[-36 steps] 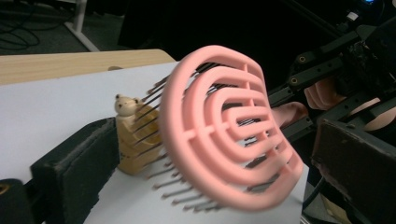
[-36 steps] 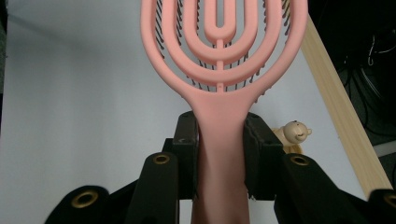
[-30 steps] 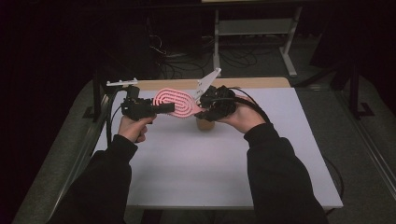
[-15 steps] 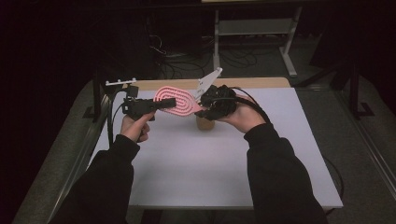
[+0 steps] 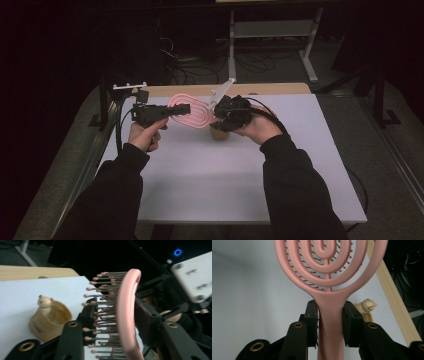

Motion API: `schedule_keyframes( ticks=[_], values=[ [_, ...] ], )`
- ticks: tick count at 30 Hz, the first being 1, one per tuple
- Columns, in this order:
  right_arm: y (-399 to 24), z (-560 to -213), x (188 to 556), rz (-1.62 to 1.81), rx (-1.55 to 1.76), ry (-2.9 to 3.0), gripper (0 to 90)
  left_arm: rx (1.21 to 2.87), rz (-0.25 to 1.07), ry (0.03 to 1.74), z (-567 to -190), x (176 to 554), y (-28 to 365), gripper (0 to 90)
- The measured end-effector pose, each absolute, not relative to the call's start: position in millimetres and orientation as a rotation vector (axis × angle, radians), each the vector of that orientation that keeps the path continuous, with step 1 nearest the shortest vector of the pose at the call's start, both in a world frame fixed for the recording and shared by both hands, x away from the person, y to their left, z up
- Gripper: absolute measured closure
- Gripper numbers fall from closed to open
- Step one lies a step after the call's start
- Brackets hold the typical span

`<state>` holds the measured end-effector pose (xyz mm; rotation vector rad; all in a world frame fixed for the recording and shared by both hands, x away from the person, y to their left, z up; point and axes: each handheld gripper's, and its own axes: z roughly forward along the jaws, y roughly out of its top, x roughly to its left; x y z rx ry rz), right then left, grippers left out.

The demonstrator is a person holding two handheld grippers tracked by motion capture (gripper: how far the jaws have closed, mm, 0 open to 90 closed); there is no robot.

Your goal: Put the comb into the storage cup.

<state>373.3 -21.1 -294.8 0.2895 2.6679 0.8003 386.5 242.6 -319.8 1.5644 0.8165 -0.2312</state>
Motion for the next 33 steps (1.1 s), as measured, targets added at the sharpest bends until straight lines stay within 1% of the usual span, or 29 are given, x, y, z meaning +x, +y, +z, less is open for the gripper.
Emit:
schedule_keyframes(
  ticks=[1, 4, 11, 13, 15, 16, 17, 19, 20, 21, 22, 25, 26, 28, 29, 30, 31, 33],
  values=[
    [-21, -297, 374, 0.82, 0.296, 2.667, 67.9, 1.566, -0.246, 0.81, -318, 387, 241, 60.2],
    [-22, -300, 375, 0.829, 0.308, 2.667, 67.9, 1.571, -0.301, 0.794, -316, 390, 237, 62.0],
    [-27, -306, 377, 0.86, 0.339, 2.663, 67.1, 1.636, -0.247, 0.775, -308, 389, 228, 62.5],
    [-28, -308, 378, 0.875, 0.362, 2.67, 66.2, 1.66, -0.236, 0.773, -304, 390, 225, 62.5],
    [-31, -309, 379, 0.892, 0.383, 2.667, 63.2, 1.683, -0.221, 0.763, -300, 390, 222, 62.6],
    [-34, -311, 380, 0.909, 0.414, 2.664, 60.0, 1.695, -0.215, 0.751, -298, 391, 220, 62.6],
    [-34, -311, 380, 0.909, 0.414, 2.664, 60.0, 1.704, -0.206, 0.743, -296, 391, 220, 62.6],
    [-37, -313, 380, 0.911, 0.433, 2.649, 56.4, 1.704, -0.194, 0.744, -292, 391, 219, 62.6],
    [-40, -314, 381, 0.936, 0.463, 2.648, 52.5, 1.697, -0.189, 0.742, -289, 393, 220, 62.6],
    [-40, -314, 381, 0.936, 0.463, 2.648, 52.5, 1.697, -0.189, 0.742, -289, 393, 220, 62.6],
    [-45, -314, 382, 0.954, 0.489, 2.635, 48.1, 1.699, -0.185, 0.739, -287, 394, 221, 62.7],
    [-52, -314, 384, 0.996, 0.543, 2.621, 39.3, 1.709, -0.166, 0.742, -282, 396, 222, 62.7],
    [-52, -314, 384, 0.996, 0.543, 2.621, 39.3, 1.709, -0.166, 0.742, -282, 396, 222, 62.7],
    [-56, -314, 385, 1.038, 0.594, 2.602, 30.8, 1.724, -0.155, 0.741, -280, 397, 222, 62.7],
    [-61, -314, 387, 1.08, 0.627, 2.591, 23.2, 1.728, -0.149, 0.745, -279, 397, 222, 62.7],
    [-63, -313, 387, 1.093, 0.648, 2.583, 20.0, 1.733, -0.142, 0.747, -278, 398, 222, 62.7],
    [-63, -313, 387, 1.093, 0.648, 2.583, 20.0, 1.735, -0.136, 0.75, -277, 399, 223, 62.7],
    [-67, -313, 387, 1.103, 0.669, 2.567, 14.5, 1.736, -0.125, 0.758, -276, 400, 223, 62.7]
  ],
)
